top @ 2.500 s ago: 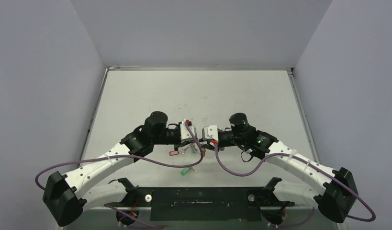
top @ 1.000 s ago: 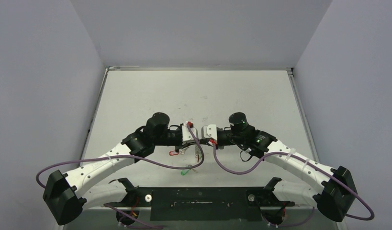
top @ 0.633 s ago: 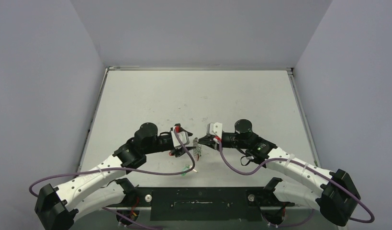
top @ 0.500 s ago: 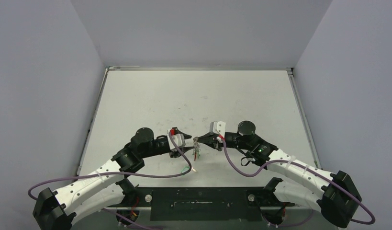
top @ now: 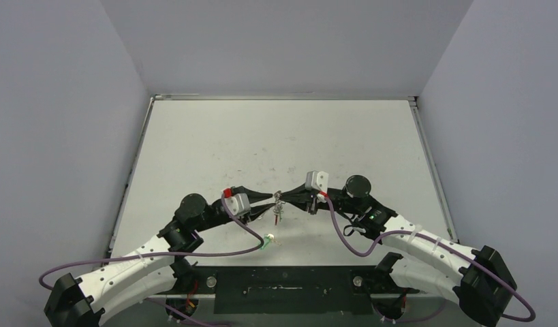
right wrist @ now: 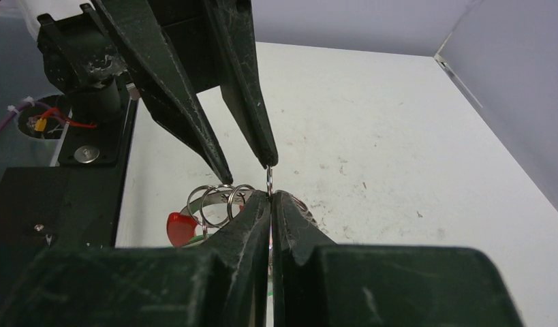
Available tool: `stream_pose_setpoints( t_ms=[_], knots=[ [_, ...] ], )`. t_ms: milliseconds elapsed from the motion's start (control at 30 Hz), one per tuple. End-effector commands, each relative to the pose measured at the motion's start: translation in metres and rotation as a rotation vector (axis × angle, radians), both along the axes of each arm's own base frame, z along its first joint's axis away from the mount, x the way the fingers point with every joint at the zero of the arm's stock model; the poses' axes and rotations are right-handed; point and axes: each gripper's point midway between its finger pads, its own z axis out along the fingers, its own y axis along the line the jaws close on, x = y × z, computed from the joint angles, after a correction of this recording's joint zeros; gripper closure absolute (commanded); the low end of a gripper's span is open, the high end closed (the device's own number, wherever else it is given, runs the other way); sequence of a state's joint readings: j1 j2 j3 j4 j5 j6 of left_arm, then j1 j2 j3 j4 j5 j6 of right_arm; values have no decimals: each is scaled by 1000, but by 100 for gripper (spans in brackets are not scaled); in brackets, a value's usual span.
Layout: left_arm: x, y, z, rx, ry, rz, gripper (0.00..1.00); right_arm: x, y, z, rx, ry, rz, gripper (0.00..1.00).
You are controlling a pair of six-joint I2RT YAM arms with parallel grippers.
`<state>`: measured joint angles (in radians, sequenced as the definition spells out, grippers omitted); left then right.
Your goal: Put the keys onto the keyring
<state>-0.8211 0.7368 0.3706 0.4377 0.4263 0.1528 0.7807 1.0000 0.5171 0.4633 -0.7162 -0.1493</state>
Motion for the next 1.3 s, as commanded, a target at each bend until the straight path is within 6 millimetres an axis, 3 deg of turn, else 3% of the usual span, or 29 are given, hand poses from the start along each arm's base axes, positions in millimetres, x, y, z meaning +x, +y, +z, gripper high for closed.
stream_pose_setpoints(
  t_ms=[0, 267, 1133, 1267],
  knots=[
    [1, 0, 32, -98, -61, 7, 75, -11, 2, 31, 87, -81, 54, 100],
    [6, -5, 37, -101, -75, 9, 86, -14, 5, 30, 81, -79, 81, 100],
    [4, -18, 33, -34, -95, -60, 87, -14, 7, 18, 10, -75, 111, 100],
    [4, -20, 30, -8, -90, -72, 96, -15, 6, 15, -16, -76, 118, 100]
  ],
)
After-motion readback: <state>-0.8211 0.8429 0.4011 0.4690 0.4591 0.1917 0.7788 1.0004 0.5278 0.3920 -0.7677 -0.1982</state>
